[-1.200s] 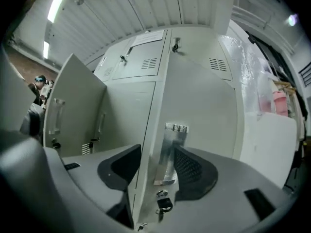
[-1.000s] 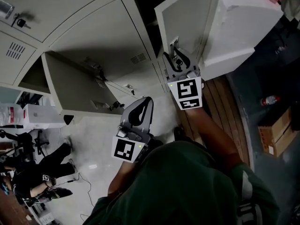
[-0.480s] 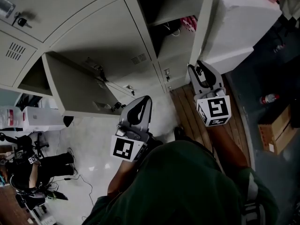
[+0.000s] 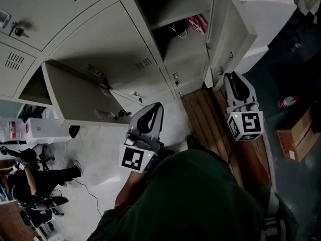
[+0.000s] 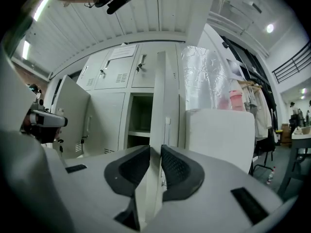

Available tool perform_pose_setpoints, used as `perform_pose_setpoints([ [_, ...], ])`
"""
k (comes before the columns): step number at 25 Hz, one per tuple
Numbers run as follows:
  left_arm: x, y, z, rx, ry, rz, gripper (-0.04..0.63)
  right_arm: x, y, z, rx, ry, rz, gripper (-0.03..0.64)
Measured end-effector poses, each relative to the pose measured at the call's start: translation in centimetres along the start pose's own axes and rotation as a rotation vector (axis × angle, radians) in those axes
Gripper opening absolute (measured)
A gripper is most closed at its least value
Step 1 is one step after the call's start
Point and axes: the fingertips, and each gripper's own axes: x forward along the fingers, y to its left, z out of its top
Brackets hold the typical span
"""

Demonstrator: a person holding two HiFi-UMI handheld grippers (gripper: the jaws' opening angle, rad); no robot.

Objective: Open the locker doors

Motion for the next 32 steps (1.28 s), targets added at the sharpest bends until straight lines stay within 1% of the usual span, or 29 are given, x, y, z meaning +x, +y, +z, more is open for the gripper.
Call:
perform_pose_setpoints([
  [11,-1.5,-0.6,0.0,0.017,0.017,0.065,0.003,-1.8,-5.4,-0.6,0.035,0.011,-0.095,0.067],
  [12,-1.7,-0.6,0.0,0.018,0.018,0.071,0.003,-2.0,-6.1,-0.6,0.038,0.011,-0.112,0.063],
  [13,-1.9,-0.6,0.1,0.020,0.019,0.077,0.003,-2.2,-6.7,-0.6,0.040,0.009,-0.128,0.005],
  [14,-2.1,-0.6,0.1,0.023,0.018,0.081,0.003,-2.4,-7.2,-0.5,0.040,0.005,-0.141,0.005],
  [17,-3.0,-0.5,0.3,0.031,0.024,0.103,0.003,-2.9,-7.9,0.0,0.031,-0.014,-0.149,0.005],
  [20,-4.1,-0.1,0.1,0.037,0.041,0.142,0.003,-3.5,-7.3,1.0,0.016,-0.044,-0.138,0.005],
  [22,-5.0,0.2,0.2,0.041,0.043,0.164,0.003,-3.9,-6.0,2.2,-0.002,-0.075,-0.112,0.005],
  [24,-6.0,0.6,0.3,0.043,0.042,0.189,0.003,-3.9,-3.9,3.2,-0.023,-0.098,-0.063,0.005],
  [27,-8.2,1.6,0.4,0.042,0.038,0.239,0.003,-3.2,0.1,4.2,-0.048,-0.113,0.046,0.005],
  [32,-13.2,4.2,0.5,0.039,0.028,0.339,0.003,-1.6,8.2,5.0,-0.038,-0.113,0.236,0.005],
])
